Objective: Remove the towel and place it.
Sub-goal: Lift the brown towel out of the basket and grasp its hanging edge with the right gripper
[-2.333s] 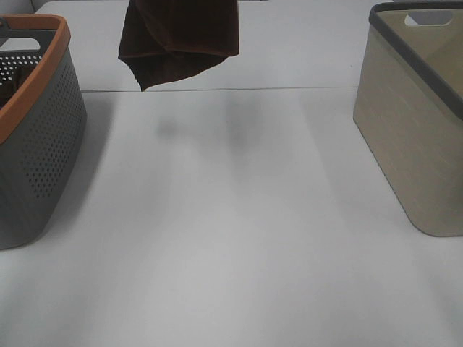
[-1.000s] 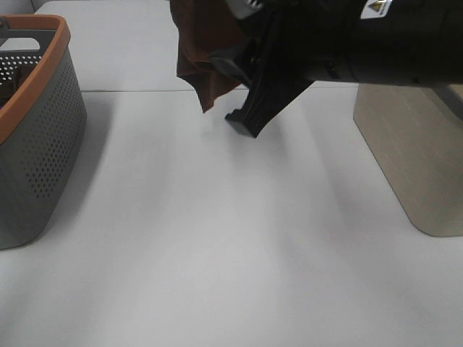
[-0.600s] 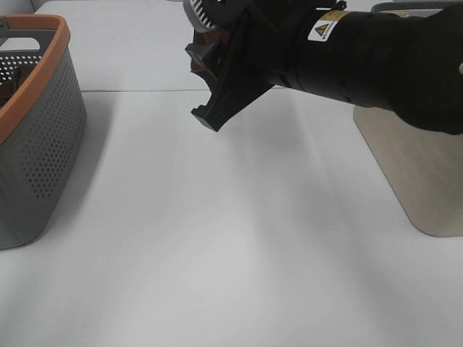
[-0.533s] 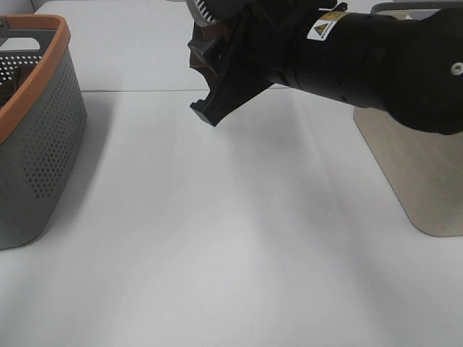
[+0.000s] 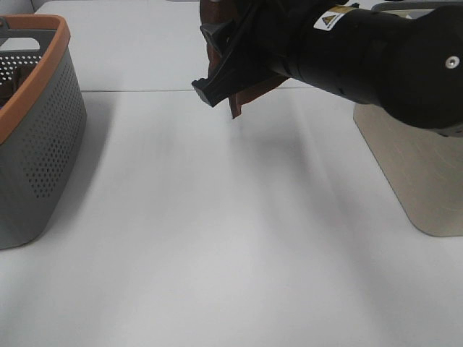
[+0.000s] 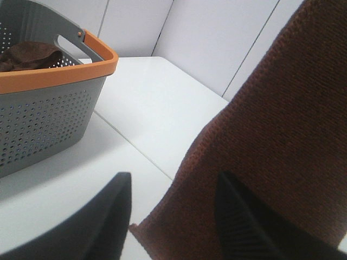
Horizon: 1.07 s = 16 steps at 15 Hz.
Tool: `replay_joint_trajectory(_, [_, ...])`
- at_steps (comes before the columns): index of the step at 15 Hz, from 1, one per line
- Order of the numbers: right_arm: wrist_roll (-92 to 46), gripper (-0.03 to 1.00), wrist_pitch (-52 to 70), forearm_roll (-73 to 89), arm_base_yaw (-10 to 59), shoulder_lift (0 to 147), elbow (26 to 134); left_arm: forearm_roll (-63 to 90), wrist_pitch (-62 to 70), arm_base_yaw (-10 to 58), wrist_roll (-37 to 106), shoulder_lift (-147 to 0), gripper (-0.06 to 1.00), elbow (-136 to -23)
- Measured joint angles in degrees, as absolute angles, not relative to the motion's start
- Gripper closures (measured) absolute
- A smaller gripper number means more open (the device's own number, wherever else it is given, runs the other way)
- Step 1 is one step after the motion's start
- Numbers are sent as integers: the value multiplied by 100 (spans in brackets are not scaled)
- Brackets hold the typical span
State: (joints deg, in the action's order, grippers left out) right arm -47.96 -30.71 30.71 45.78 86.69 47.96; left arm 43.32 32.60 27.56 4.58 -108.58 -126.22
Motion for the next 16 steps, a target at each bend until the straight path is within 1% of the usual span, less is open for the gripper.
replay_joint_trajectory(5, [-4796,50,-3209,3191,4578,9104,4796,4332,3260,2762,458,-10858,94,-12622])
replay_joint_trajectory(6, [-4796,48,-3289,3209,4578,9225,4796,4332,3260,2762,458,-10858,94,-12622])
replay_joint_trajectory(9, [-4790,38,-3707,3363,4578,9339,4796,4332,3260,2762,458,-10858,94,-12622])
replay_joint_trajectory(11, [-4784,37,-3930,3409,4578,9482,4847,4332,3260,2762,458,-10858,94,-12622])
replay_joint_trajectory(16, [-4939,36,-3959,4108,4578,9855,5214,4332,3260,2762,458,-10858,94,-12622])
